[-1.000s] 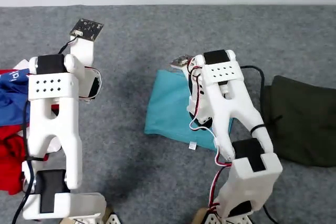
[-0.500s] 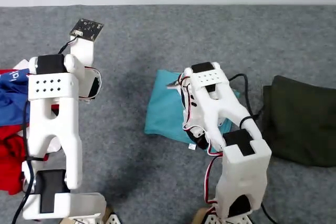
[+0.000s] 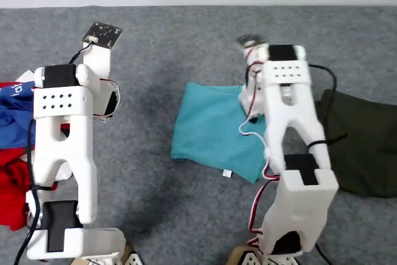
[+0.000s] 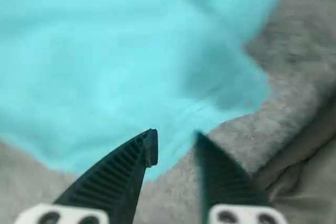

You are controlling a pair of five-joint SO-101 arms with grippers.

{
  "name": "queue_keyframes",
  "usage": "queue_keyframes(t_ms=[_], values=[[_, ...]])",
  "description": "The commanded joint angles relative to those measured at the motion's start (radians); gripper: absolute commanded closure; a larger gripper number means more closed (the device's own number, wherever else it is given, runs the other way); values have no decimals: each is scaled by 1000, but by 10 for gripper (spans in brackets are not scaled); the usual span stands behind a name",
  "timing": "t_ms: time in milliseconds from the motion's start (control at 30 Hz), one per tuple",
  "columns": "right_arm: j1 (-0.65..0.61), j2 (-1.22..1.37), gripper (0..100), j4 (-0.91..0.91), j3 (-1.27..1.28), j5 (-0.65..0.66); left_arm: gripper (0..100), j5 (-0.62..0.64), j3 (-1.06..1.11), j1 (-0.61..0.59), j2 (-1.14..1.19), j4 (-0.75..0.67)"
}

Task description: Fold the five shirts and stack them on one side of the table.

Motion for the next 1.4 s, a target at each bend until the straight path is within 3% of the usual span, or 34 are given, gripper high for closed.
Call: queue_keyframes(t_ms=[0, 400, 533, 667, 1033, 1367], values=[[30, -22, 713, -59, -48, -104, 995, -9, 1, 2, -43, -18], [35, 151, 714, -168, -54, -100, 995, -9, 1, 2, -43, -18], [48, 159, 848, -197, -54, -97, 995, -9, 2, 2, -38, -18], [50, 159, 995, -197, -54, -8, 995, -9, 2, 2, -37, -18], [45, 159, 988, -140, -232, 34, 995, -12, 2, 3, -35, -34], [48, 245, 988, -173, -433, 176, 995, -12, 2, 3, -35, -34]])
